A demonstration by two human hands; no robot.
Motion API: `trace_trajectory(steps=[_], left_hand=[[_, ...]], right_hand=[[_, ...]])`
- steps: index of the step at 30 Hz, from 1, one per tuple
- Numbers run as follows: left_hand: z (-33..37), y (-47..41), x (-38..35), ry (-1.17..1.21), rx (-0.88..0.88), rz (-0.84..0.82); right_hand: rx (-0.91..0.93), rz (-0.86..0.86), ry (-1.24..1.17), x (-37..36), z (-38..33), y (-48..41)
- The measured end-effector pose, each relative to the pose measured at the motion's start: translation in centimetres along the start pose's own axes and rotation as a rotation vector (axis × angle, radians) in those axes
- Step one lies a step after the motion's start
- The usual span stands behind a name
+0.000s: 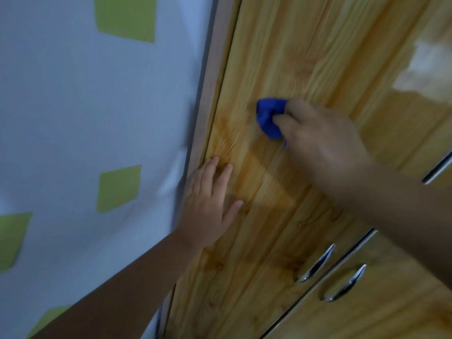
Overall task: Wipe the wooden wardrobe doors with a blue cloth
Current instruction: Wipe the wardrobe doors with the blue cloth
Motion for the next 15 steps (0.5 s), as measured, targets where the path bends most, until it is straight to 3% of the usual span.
trace_trajectory(steps=[6, 15], left_hand=[[2.2, 0.1, 0.2, 0.059, -0.100, 0.025], [8.1, -2.0, 2.1, 0.125, -0.461, 0.089]], right_hand=[[0.036, -0.055, -0.062, -6.2, -3.4, 10.4], [-0.015, -0.011, -0.108, -9.5, -4.1, 19.1]])
Point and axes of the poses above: each hand's wrist, its own y-axis away from the middle knuckle, its own x-axis out of the back of the hand, z = x × y, the point moved 6 cm from there along -y, towards the middle knuckle, and after that the axes turned 10 degrees about -y, right-handed, at the moved point
